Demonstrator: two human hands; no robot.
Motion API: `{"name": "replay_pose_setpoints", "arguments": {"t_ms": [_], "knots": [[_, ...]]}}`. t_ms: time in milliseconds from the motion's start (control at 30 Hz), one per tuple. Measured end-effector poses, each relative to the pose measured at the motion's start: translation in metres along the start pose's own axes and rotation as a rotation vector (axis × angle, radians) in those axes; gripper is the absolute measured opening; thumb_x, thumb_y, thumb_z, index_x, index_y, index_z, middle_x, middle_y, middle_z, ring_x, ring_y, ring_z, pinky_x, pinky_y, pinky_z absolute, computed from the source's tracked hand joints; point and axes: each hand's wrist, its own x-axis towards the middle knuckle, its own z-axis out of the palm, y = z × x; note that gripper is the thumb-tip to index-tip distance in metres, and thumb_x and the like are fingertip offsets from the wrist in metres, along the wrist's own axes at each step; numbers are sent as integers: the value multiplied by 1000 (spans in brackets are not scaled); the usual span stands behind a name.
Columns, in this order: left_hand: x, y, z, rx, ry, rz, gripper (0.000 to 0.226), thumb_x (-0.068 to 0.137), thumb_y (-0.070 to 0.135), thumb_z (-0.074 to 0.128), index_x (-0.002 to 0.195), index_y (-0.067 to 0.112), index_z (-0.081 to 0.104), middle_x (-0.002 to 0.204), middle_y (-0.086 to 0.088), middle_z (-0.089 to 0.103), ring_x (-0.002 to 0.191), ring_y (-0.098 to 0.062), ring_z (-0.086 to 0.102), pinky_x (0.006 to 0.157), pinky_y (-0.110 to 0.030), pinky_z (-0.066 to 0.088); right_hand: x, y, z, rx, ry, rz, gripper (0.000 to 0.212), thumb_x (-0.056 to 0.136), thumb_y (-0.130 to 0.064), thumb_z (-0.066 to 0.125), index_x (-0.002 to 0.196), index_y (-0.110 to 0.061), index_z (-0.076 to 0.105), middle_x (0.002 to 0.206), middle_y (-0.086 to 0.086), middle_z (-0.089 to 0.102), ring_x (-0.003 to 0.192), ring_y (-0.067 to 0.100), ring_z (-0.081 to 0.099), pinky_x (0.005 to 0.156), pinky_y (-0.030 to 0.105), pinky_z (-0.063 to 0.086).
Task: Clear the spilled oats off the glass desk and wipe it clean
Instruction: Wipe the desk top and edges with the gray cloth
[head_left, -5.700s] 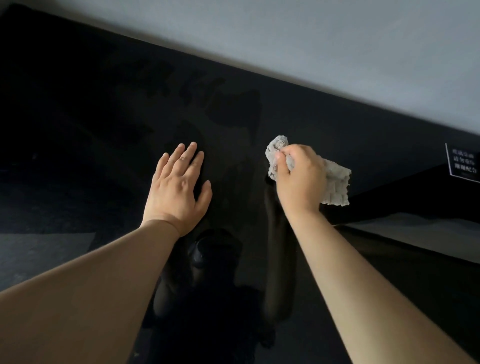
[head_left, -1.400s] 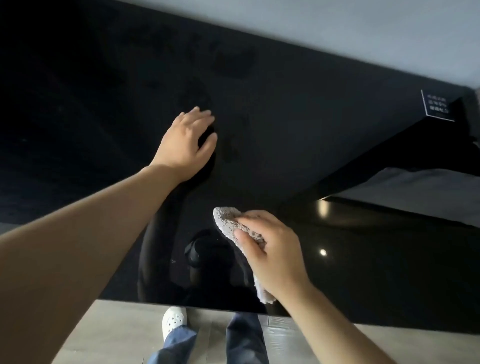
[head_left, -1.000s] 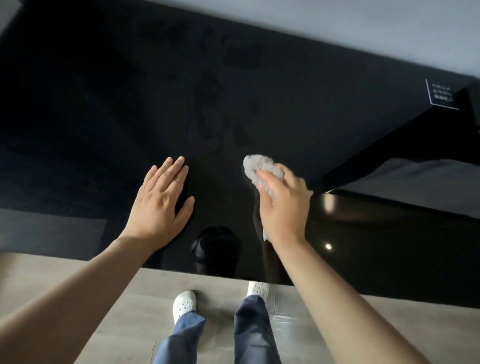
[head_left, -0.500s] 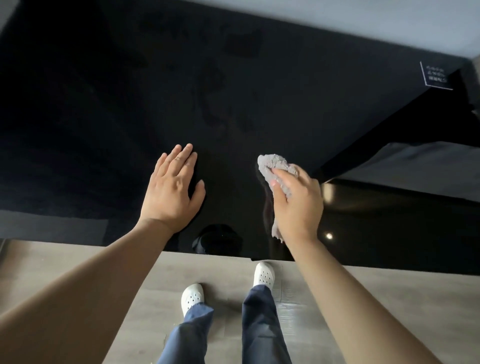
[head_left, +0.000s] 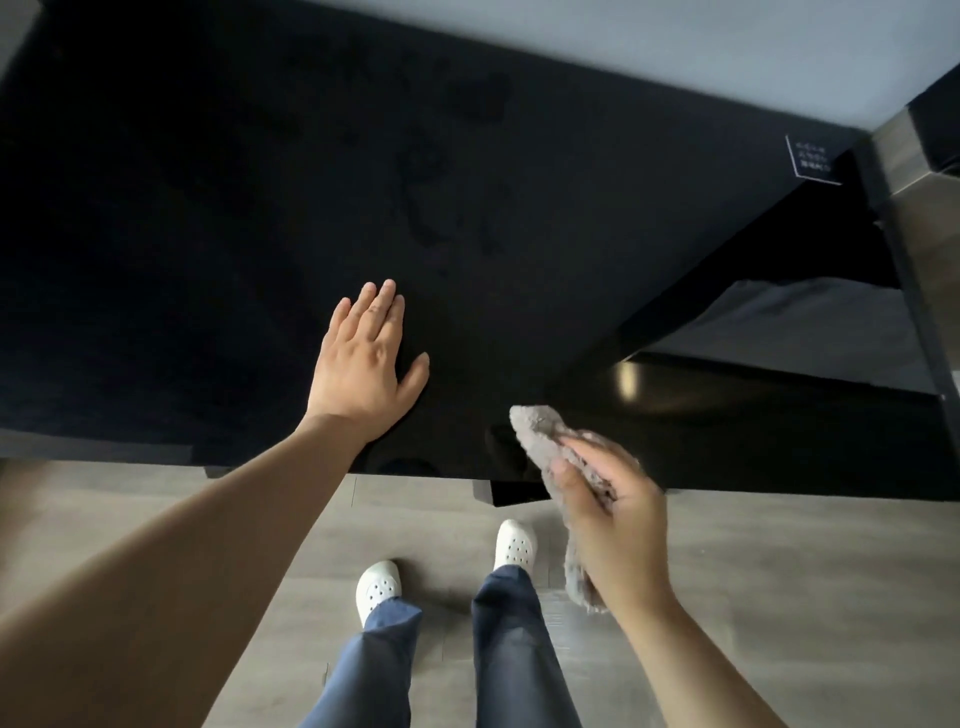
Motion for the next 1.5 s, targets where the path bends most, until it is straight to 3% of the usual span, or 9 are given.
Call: {"name": "replay_pose_setpoints", "arguments": {"t_ms": [167,267,367,467,733,933,1133,1333,1500], "knots": [[5,4,-10,-109,6,-48,78,87,58,30,144,6,40,154,-9,34,145,-25,24,120,-41,15,54,-22,-2,-9,132,34,19,89,-15,65,107,-17,73,104,-20,65,104,-4,59,87,10,42],[23,-2,-18,-201,83,-90,62,88,49,39,132,8,54,135,-8,56,126,-29,49,107,-43,37,87,-31,2,-5,152,10,22,90,-18,64,111,-20,70,109,-15,65,106,-1,58,92,17,44],[61,-13,-28,-251,105,-48,50,88,40,43,120,6,63,124,-7,63,114,-30,57,100,-41,44,121,-36,8,-6,108,36,38,93,-29,59,130,-29,55,120,-19,57,111,-3,52,92,15,40],[108,-26,-37,-178,116,-22,53,88,40,45,125,5,60,128,-9,60,120,-30,53,104,-44,41,161,-33,17,-25,66,35,48,94,-34,56,140,-32,43,128,-16,53,116,0,49,95,19,38],[224,-69,-33,-85,68,-143,60,95,33,52,146,6,36,155,-7,31,146,-20,19,119,-31,9,317,-40,49,-116,54,-116,43,94,-33,57,136,-24,49,125,-19,53,116,4,48,95,19,36],[239,-83,-20,3,77,-143,70,89,50,33,145,8,38,155,-4,30,146,-18,19,121,-32,10,437,-46,83,-199,77,-170,42,95,-33,54,135,-22,51,131,-6,57,118,17,50,97,30,41],[242,-87,-18,-47,97,-140,66,89,46,37,143,8,42,153,-2,33,145,-17,22,120,-37,17,526,-44,123,-257,132,-84,38,97,-32,51,133,-23,55,129,-3,59,119,22,49,89,27,38],[244,-89,-15,-37,99,-127,62,90,39,39,141,4,44,152,-6,36,144,-23,27,117,-45,23,497,-42,155,-402,153,-239,31,91,-24,59,121,-22,62,117,-3,63,98,25,54,73,30,40],[245,-88,-16,-15,87,-138,61,90,37,38,141,5,44,152,-6,36,144,-21,26,120,-35,14,394,-54,146,-292,-209,-388,28,87,-28,60,115,-29,66,114,-15,62,94,11,56,78,24,47]]}}
